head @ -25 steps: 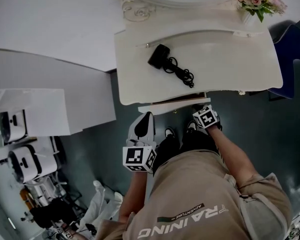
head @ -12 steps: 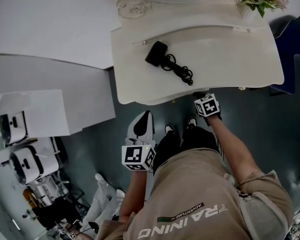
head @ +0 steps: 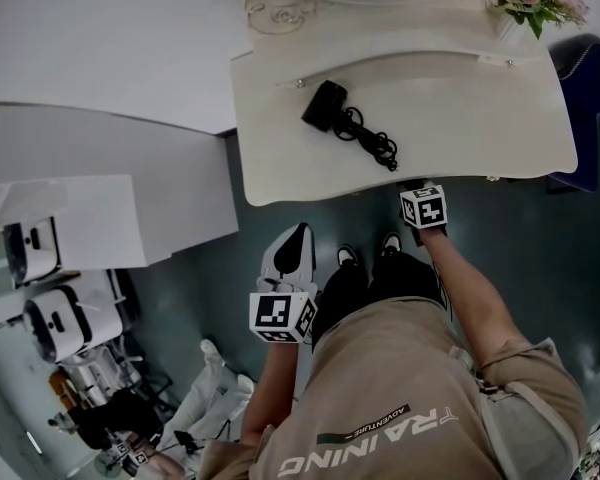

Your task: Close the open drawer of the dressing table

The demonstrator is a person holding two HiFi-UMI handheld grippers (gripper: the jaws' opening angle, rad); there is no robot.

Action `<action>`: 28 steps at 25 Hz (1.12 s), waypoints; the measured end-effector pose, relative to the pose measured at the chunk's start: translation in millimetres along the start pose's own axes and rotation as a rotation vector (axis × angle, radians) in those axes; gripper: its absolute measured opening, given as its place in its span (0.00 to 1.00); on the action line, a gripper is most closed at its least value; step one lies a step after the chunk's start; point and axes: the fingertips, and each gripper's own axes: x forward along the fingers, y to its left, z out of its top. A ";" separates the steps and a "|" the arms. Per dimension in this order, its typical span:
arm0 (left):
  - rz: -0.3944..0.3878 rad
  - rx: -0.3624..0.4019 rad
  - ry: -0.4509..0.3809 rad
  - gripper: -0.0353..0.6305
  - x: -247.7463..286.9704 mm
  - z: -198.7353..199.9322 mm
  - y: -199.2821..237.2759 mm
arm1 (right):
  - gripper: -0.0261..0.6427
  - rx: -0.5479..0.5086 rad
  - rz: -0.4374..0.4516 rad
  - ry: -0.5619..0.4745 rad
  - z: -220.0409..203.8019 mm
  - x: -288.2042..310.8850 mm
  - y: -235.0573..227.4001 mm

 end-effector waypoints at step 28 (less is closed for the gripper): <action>-0.232 0.106 -0.214 0.08 -23.0 74.1 17.4 | 0.04 -0.252 0.176 -0.481 123.0 -208.5 163.3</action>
